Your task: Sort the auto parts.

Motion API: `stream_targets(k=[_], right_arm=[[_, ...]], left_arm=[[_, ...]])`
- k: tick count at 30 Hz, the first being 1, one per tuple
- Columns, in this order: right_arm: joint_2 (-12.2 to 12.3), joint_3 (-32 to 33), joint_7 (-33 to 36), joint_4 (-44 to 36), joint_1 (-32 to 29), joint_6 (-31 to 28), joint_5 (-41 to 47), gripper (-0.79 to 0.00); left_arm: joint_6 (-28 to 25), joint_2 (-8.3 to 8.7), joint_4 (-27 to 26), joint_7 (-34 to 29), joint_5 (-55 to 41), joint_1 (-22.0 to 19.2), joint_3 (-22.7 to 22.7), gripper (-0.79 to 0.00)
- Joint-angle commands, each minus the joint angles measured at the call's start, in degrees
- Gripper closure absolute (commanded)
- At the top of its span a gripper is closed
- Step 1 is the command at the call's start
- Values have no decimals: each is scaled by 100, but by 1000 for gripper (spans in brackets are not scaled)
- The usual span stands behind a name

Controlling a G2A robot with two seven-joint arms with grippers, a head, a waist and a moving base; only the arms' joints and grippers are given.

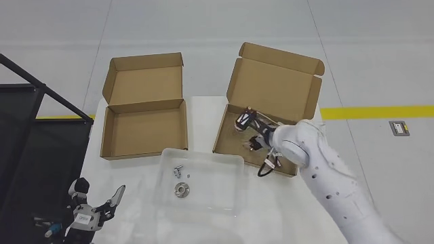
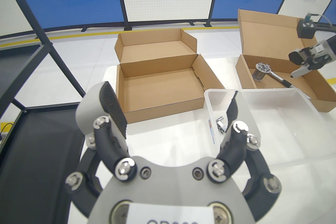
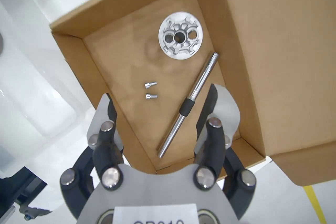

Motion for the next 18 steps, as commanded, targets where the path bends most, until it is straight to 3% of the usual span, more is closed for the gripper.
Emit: stream_targets(k=[1, 9, 18], right_arm=[[83, 258, -29, -674, -369, 0, -67, -785], [277, 695, 62, -2384, -1346, -375, -276, -785], [277, 695, 62, -2384, -1346, -375, -276, -785]], left_arm=[[0, 0, 0, 0, 0, 0, 0, -785], [0, 0, 0, 0, 0, 0, 0, -785], [0, 0, 0, 0, 0, 0, 0, -785]])
